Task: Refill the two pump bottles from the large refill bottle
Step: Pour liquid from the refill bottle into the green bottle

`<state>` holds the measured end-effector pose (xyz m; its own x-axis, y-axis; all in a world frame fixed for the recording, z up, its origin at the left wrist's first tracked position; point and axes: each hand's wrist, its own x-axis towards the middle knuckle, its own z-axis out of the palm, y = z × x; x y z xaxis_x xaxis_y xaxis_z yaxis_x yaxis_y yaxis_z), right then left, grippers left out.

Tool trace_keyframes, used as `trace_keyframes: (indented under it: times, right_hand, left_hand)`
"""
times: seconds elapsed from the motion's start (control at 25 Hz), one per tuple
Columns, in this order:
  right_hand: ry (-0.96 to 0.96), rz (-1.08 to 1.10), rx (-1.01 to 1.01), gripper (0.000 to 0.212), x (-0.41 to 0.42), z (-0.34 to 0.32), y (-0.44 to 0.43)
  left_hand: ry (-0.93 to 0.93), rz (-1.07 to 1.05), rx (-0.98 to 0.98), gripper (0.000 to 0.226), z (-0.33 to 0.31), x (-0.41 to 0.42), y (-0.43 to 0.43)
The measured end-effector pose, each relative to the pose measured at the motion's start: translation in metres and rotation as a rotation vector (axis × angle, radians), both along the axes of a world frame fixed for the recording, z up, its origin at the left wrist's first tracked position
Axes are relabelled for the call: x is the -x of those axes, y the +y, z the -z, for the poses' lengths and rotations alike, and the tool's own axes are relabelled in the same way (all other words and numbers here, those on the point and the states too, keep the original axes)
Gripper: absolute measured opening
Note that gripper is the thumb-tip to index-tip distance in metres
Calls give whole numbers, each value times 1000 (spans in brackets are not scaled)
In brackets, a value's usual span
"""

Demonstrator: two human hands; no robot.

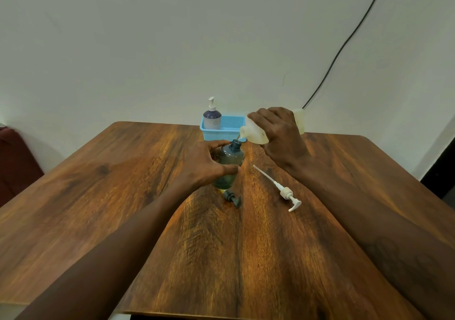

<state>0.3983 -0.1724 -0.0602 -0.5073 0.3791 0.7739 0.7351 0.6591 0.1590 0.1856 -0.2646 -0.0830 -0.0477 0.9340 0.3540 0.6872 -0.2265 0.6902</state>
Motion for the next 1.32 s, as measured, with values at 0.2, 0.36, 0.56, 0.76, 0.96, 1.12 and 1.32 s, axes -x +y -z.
trace_keyframes:
  times: [0.2, 0.36, 0.56, 0.76, 0.96, 1.12, 1.32]
  right_hand:
    - [-2, 1, -17, 68, 0, -1, 1]
    - [-7, -9, -13, 65, -1, -1, 0]
    - [-6, -8, -18, 65, 0, -2, -1]
    - [-7, -7, -8, 67, 0, -2, -1]
    - [-3, -19, -4, 66, 1, -4, -4]
    - [-14, -11, 1, 65, 0, -4, -3]
    - [-20, -10, -6, 64, 0, -3, -2]
  left_hand:
    - [14, -6, -6, 79, -1, -1, -1]
    - [-1, 1, 6, 80, 0, -1, 0]
    - [6, 1, 1, 80, 0, 0, 0]
    - [0, -1, -1, 80, 1, 1, 0]
    - [7, -7, -2, 81, 1, 1, -1]
    - [11, -3, -6, 80, -1, 1, -2]
    - [-16, 20, -9, 77, -1, 0, -4]
